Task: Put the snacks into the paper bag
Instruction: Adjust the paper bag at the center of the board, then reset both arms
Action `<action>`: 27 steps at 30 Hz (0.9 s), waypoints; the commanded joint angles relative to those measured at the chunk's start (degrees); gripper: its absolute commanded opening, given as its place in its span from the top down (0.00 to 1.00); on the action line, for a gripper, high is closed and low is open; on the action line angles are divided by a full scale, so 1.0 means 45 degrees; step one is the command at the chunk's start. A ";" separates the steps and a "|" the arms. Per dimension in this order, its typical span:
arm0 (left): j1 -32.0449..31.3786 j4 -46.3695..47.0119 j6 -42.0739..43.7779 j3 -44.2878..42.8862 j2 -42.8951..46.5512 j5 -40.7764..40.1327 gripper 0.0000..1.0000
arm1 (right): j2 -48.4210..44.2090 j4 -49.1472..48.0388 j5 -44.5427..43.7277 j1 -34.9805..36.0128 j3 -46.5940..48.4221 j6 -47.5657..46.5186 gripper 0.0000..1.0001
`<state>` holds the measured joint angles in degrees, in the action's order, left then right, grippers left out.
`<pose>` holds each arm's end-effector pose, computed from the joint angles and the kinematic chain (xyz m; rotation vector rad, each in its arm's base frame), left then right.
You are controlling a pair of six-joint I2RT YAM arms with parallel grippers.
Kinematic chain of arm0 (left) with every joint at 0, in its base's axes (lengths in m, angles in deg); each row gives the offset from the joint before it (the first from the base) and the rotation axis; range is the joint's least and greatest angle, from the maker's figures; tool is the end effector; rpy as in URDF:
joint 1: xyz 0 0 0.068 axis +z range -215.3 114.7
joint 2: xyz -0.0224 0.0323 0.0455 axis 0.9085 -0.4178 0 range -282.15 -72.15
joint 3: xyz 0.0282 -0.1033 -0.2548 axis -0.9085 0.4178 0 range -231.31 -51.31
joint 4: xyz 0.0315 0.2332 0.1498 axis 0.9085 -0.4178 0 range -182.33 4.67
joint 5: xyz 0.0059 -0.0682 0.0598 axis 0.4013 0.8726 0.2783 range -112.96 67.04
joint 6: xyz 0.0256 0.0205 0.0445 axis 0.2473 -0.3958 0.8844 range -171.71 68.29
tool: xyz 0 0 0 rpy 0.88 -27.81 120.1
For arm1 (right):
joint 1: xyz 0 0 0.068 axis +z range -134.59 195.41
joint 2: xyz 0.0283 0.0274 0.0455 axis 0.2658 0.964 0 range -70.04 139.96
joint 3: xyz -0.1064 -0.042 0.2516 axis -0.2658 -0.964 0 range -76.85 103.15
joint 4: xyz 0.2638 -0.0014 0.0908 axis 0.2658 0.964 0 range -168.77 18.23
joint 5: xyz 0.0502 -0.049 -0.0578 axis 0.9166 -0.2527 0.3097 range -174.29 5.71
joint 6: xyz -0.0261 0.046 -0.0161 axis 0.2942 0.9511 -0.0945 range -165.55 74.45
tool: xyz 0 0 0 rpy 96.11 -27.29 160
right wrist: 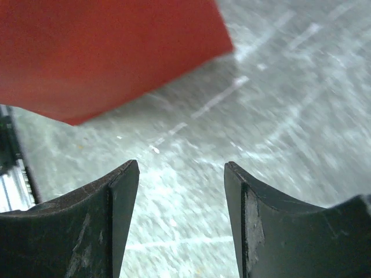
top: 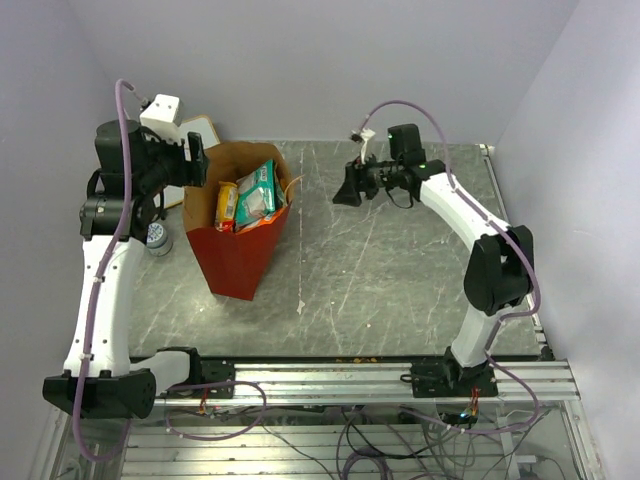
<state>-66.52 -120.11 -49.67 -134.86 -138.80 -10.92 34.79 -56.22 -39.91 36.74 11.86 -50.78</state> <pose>0.2538 -0.0132 0.4592 0.1971 1.8698 -0.1877 0.3976 0.1835 0.2936 -0.9091 2.0071 1.0188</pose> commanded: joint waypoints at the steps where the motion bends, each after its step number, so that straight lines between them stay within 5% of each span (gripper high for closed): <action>1: 0.0074 0.0203 0.0063 -0.0533 -0.0056 -0.1546 0.20 | -0.0991 0.1797 -0.2518 -0.0713 0.0171 -0.0734 0.38; 8: 0.0460 0.1670 -0.0333 -0.0339 0.0191 -0.3904 0.00 | -0.2871 0.0712 -0.6932 -0.2146 -0.1010 0.0232 0.24; 11: 0.0500 0.2653 -0.0224 0.0397 0.0690 -0.4581 0.01 | -0.3845 -0.0023 -0.8330 -0.2367 -0.1672 0.0110 0.01; 27: 0.0690 0.3808 -0.0529 0.3760 0.4161 -0.6383 0.03 | -0.9269 -0.2136 -0.9146 -0.2725 -0.4967 -0.1222 0.00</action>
<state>-64.13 -106.28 -49.04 -121.60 -124.20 -35.27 -3.96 -62.84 -78.99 25.02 -8.88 -56.05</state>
